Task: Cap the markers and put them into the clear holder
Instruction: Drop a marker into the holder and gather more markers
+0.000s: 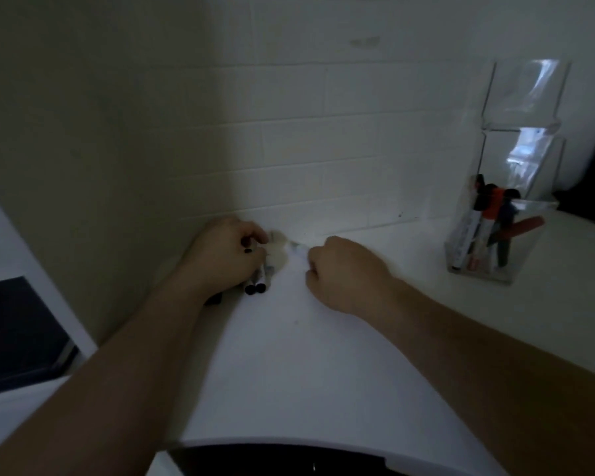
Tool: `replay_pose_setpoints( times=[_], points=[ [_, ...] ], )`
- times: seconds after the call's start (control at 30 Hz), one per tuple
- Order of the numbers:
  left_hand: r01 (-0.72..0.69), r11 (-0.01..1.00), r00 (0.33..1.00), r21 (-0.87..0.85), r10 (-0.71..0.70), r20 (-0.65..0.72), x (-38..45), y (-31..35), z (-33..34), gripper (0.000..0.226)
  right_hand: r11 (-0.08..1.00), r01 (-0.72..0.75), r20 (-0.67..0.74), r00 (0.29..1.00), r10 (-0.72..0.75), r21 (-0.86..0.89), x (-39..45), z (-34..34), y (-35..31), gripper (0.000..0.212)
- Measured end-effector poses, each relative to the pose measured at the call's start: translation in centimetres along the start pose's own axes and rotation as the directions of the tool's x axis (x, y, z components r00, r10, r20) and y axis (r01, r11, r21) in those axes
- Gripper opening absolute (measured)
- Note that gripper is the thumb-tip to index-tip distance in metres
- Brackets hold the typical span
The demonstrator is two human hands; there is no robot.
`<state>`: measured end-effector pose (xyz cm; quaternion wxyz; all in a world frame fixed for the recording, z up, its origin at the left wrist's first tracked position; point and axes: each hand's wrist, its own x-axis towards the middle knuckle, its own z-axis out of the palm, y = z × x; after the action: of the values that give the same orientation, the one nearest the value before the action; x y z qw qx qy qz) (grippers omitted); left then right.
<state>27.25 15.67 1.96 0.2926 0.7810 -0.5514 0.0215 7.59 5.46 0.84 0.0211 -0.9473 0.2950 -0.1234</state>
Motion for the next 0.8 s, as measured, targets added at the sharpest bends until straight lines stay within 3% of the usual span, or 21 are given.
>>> replay_pose_setpoints(
  times=[0.1, 0.2, 0.27, 0.57, 0.7, 0.8],
  points=[
    [-0.035, 0.992, 0.999, 0.120, 0.031, 0.029, 0.2, -0.1, 0.3, 0.026, 0.988, -0.131, 0.027, 0.991, 0.134, -0.081, -1.3, -0.7, 3.4, 0.043],
    [-0.069, 0.970, 0.994, 0.233, 0.048, 0.095, 0.2, -0.1, 0.7, 0.042, 0.991, -0.129, -0.095, 0.987, 0.130, 0.023, -3.5, -0.6, 6.0, 0.018],
    [-0.056, 0.964, 0.993, 0.262, 0.027, 0.112, 0.2, -0.1, 0.8, 0.050, 0.988, -0.108, -0.195, 0.972, 0.128, 0.113, -4.7, -0.2, 6.5, 0.030],
    [-0.041, 0.943, 0.997, 0.329, 0.015, 0.081, 0.3, 1.1, 1.5, 0.044, 0.954, -0.121, -0.156, 0.973, 0.168, 0.274, -5.5, -0.2, 6.8, 0.039],
    [-0.186, 0.899, 0.982, 0.397, 0.177, 0.059, 0.2, 2.9, 2.1, 0.032, 0.909, -0.125, -0.181, 0.960, 0.211, 0.397, -5.5, -0.4, 7.2, 0.038],
    [-0.270, 0.858, 0.962, 0.436, 0.221, 0.161, 0.6, 3.7, 2.5, 0.027, 0.886, -0.120, -0.191, 0.955, 0.225, 0.448, -5.7, -0.6, 7.5, 0.036]
  ],
)
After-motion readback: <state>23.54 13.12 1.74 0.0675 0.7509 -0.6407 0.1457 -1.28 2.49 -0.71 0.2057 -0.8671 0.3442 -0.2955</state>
